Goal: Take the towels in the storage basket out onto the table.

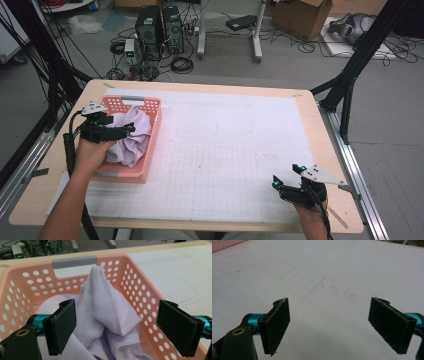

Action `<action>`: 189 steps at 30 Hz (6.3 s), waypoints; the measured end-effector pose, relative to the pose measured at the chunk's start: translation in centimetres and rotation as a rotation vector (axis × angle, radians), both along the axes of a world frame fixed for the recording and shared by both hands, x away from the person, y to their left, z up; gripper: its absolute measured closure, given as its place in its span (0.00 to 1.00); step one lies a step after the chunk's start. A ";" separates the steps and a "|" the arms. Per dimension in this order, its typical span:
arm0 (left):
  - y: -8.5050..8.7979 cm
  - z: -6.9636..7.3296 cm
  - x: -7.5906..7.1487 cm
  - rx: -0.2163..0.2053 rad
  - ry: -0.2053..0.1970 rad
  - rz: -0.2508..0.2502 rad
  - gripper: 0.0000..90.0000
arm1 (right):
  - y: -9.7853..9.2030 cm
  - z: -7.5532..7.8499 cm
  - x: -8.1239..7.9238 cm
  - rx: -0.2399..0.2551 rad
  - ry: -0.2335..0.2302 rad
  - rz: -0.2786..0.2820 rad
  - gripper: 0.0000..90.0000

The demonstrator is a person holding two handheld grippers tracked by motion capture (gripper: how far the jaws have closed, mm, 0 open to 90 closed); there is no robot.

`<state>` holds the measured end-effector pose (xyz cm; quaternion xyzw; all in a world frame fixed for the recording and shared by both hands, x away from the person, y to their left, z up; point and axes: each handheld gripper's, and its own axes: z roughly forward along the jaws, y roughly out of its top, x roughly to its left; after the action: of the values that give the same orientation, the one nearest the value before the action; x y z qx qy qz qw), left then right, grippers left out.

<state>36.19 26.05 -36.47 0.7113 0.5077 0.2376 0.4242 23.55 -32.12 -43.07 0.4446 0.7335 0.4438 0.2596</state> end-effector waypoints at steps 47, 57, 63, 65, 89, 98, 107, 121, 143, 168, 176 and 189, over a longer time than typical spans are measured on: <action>-0.8 -4.1 2.5 0.236 0.341 0.096 0.71 | -0.3 0.1 -0.8 -0.010 -0.013 -0.002 0.19; 0.7 -2.8 1.7 0.061 0.245 0.113 0.83 | -0.5 0.2 -0.7 -0.002 -0.011 -0.010 0.19; 1.2 -1.3 0.5 -0.017 0.086 0.101 0.83 | -0.4 0.2 -0.6 -0.001 -0.014 -0.009 0.19; 1.3 -1.1 0.4 -0.034 0.075 0.097 0.83 | -0.4 0.2 -0.6 -0.005 -0.017 -0.008 0.19; 3.3 6.7 -3.2 -0.223 -0.342 0.068 0.83 | -0.5 0.3 -0.6 0.007 -0.023 -0.018 0.19; 2.5 8.9 -4.3 -0.250 -0.450 0.027 0.83 | -0.3 0.3 -0.7 0.006 -0.021 -0.015 0.19; 1.1 11.0 -5.1 -0.263 -0.528 -0.028 0.83 | -0.3 0.3 -0.7 0.004 -0.018 -0.014 0.19; -4.7 13.5 -6.2 -0.269 -0.598 -0.214 0.83 | -0.3 0.3 -0.6 0.005 -0.021 -0.011 0.19; -18.3 9.5 -5.0 -0.324 -0.465 -0.585 0.83 | -0.6 0.4 -0.7 0.012 -0.023 -0.014 0.19; -29.8 -4.6 2.1 -0.250 -0.058 -0.584 0.57 | -1.2 0.1 -0.8 0.019 -0.012 -0.028 0.19; -26.6 -2.3 0.5 -0.202 -0.175 -0.469 0.19 | -1.6 0.0 -0.7 0.014 -0.005 -0.033 0.19; -18.5 -4.0 -5.0 -0.198 -0.287 -0.428 0.19 | -0.6 0.0 -0.5 0.005 0.001 -0.018 0.19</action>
<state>31.17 7.50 -40.45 0.7166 0.3012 0.1900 0.5997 23.02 -32.76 -43.07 0.4520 0.7286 0.4429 0.2621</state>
